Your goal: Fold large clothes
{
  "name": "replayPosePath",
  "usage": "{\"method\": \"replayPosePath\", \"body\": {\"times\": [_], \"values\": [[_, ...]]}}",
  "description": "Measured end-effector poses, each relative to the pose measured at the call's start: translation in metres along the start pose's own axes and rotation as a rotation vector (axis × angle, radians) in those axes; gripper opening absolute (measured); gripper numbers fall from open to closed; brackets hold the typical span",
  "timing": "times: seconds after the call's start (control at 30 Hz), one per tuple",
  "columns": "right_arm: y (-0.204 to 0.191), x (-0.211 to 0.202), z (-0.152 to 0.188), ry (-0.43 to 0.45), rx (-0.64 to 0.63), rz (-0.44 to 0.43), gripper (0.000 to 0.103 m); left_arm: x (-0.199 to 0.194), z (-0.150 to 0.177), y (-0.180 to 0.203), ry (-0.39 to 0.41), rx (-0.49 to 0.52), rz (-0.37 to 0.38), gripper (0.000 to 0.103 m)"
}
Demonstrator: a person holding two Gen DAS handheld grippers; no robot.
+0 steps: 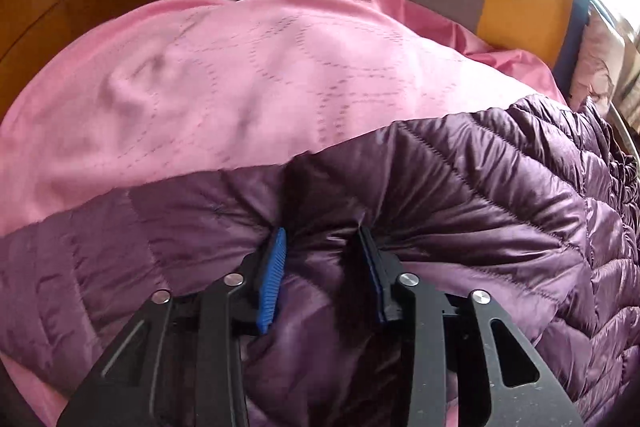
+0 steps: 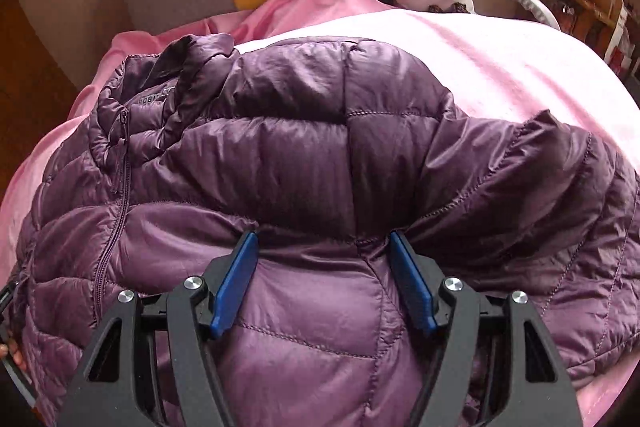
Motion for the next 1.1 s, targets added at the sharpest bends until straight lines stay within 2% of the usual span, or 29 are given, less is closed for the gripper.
{"method": "replayPosePath", "body": {"times": [0.07, 0.17, 0.23, 0.33, 0.4, 0.43, 0.47, 0.53, 0.6, 0.67, 0.8, 0.93, 1.0, 1.1], "values": [[-0.013, 0.006, -0.005, 0.012, -0.025, -0.022, 0.068, -0.003, 0.009, -0.014, 0.000, -0.006, -0.029, 0.031], [-0.031, 0.015, -0.014, 0.026, -0.079, -0.006, 0.069, -0.009, 0.023, -0.036, -0.010, -0.034, -0.076, 0.031], [-0.036, 0.018, -0.014, 0.033, -0.107, 0.018, 0.070, -0.012, 0.027, -0.045, -0.019, -0.060, -0.086, 0.031], [-0.035, 0.022, -0.014, 0.039, -0.106, 0.002, 0.070, -0.019, 0.029, -0.047, -0.037, -0.096, -0.119, 0.032], [-0.030, 0.015, -0.012, 0.030, -0.097, -0.020, 0.071, -0.034, 0.027, -0.037, -0.011, -0.114, -0.159, 0.052], [-0.027, 0.010, -0.008, 0.026, -0.090, -0.039, 0.071, -0.044, 0.026, -0.027, 0.026, -0.120, -0.127, 0.069], [-0.021, 0.002, -0.006, 0.029, -0.066, -0.071, 0.071, -0.063, 0.025, -0.009, 0.095, -0.121, -0.059, 0.076], [-0.005, -0.019, 0.002, 0.054, 0.002, -0.133, 0.073, -0.084, 0.026, 0.020, 0.163, -0.076, -0.001, 0.077], [0.023, -0.040, 0.013, 0.083, 0.095, -0.188, 0.073, -0.103, 0.037, 0.063, 0.202, -0.005, 0.091, 0.077], [0.055, -0.057, 0.026, 0.110, 0.187, -0.226, 0.073, -0.107, 0.049, 0.101, 0.195, 0.056, 0.185, 0.077], [0.118, -0.083, 0.066, 0.130, 0.347, -0.236, 0.073, -0.112, 0.093, 0.170, 0.180, 0.218, 0.279, 0.077], [0.192, -0.101, 0.106, 0.147, 0.530, -0.217, 0.072, -0.096, 0.129, 0.197, 0.133, 0.308, 0.264, 0.077], [0.233, -0.110, 0.123, 0.173, 0.642, -0.210, 0.069, -0.089, 0.143, 0.196, 0.118, 0.311, 0.247, 0.077], [0.286, -0.124, 0.139, 0.239, 0.821, -0.258, 0.064, -0.086, 0.151, 0.192, 0.120, 0.282, 0.260, 0.079]]}}
Point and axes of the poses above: each gripper's, at about its wrist camera, not at the fingertips, and x roughly the way its jaws point, y to its right, z to its underside, the point moved 9 cm from there along x, roughly the way its jaws point, and after that the axes turned 6 degrees about -y, right-handed, at the moved point
